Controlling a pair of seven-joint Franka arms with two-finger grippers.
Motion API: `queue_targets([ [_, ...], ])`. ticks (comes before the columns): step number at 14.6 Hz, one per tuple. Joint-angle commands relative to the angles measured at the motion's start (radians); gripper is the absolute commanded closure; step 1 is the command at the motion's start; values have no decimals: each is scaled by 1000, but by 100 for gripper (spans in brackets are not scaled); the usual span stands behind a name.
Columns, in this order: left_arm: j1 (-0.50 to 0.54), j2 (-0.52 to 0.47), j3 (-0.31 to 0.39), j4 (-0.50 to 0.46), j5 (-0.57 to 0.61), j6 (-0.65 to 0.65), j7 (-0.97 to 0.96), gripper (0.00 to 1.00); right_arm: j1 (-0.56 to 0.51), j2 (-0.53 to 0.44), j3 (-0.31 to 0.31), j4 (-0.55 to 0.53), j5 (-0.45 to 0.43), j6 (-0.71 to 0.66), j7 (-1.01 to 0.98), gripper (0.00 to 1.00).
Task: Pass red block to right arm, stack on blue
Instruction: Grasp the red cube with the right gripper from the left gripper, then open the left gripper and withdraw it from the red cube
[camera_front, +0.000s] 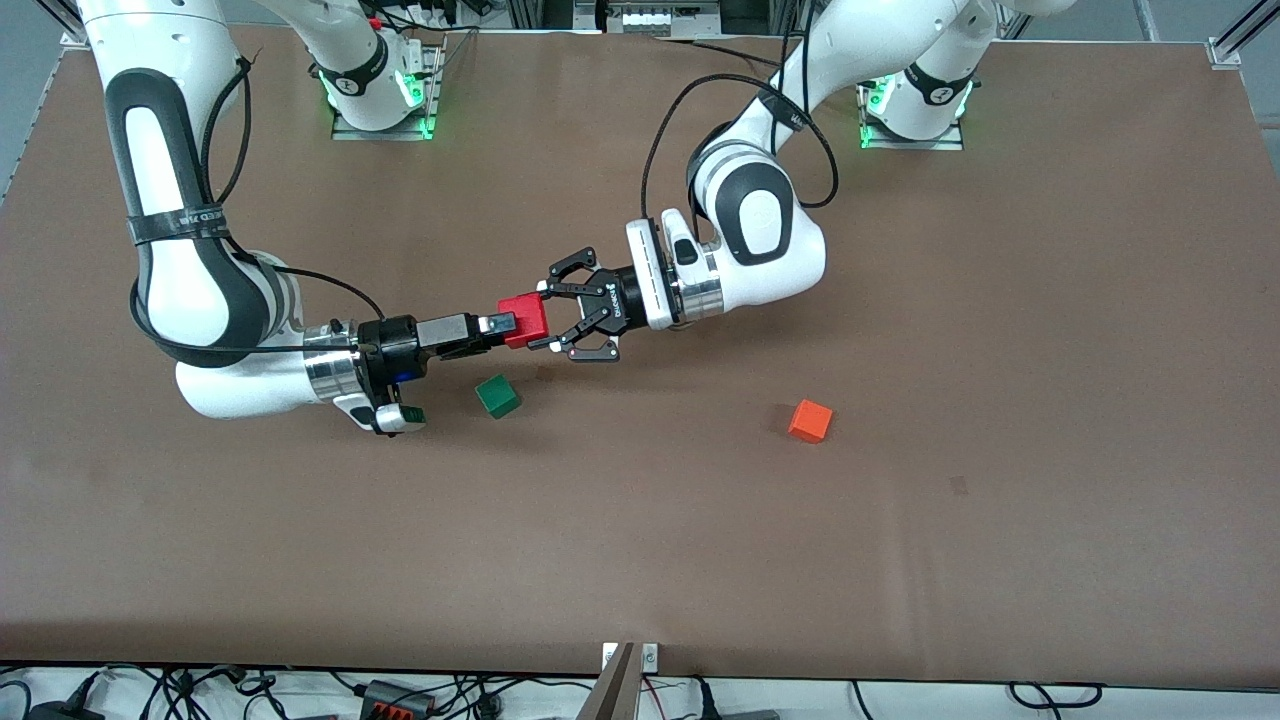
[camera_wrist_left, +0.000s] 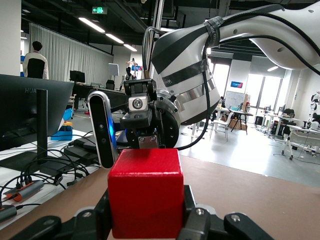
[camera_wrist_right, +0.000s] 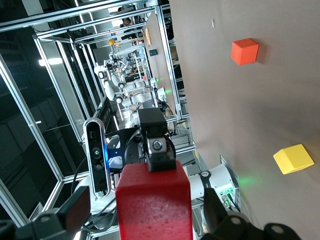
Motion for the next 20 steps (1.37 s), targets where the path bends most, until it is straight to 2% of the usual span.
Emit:
queue_targets([
  [1, -2, -10, 0, 6, -2, 18, 1, 100, 6, 0, 3, -4, 12, -11, 11, 13],
  [2, 0, -12, 0, 6, -2, 17, 0, 100, 6, -2, 3, -4, 12, -11, 10, 16],
  [3, 0, -12, 0, 6, -2, 17, 0, 100, 6, -2, 3, -4, 12, -11, 4, 27],
  [4, 0, -12, 0, 6, -2, 18, 0, 100, 6, 0, 3, -4, 12, -11, -6, 43],
  [5, 0, -12, 0, 6, -4, 17, 0, 100, 4, 1, 3, -4, 11, -13, -10, 70],
  [6, 1, -12, 0, 6, -2, 18, 0, 100, 9, -5, 2, -2, 8, 1, -15, 89],
  [7, 1, -12, 0, 6, -4, 18, 0, 100, 3, -13, 2, 1, 6, -4, -12, 100],
  [10, 4, -13, 0, 6, -4, 15, -2, 100, 1, -6, 2, 1, 12, -13, 2, 100],
  [11, 9, -13, -1, 5, -4, 14, -3, 96, 3, -6, 2, 1, 12, -13, 2, 100],
  [12, 10, -13, -3, 5, -5, 11, -8, 75, 4, -6, 3, 1, 12, -13, 0, 100],
  [13, 19, -13, -6, 2, -7, 0, -11, 1, 4, -5, 3, 1, 11, -13, -6, 100],
  [17, 47, -22, -7, -8, -7, -26, -21, 0, 10, -6, 2, 7, 3, -11, -15, 100],
  [19, 85, -33, -6, -27, -1, -116, -63, 0, 13, -8, 2, 8, -12, -2, -16, 100],
  [20, 104, -32, -4, -31, 23, -161, -75, 0, 23, -8, -3, 18, -48, 8, -15, 100],
])
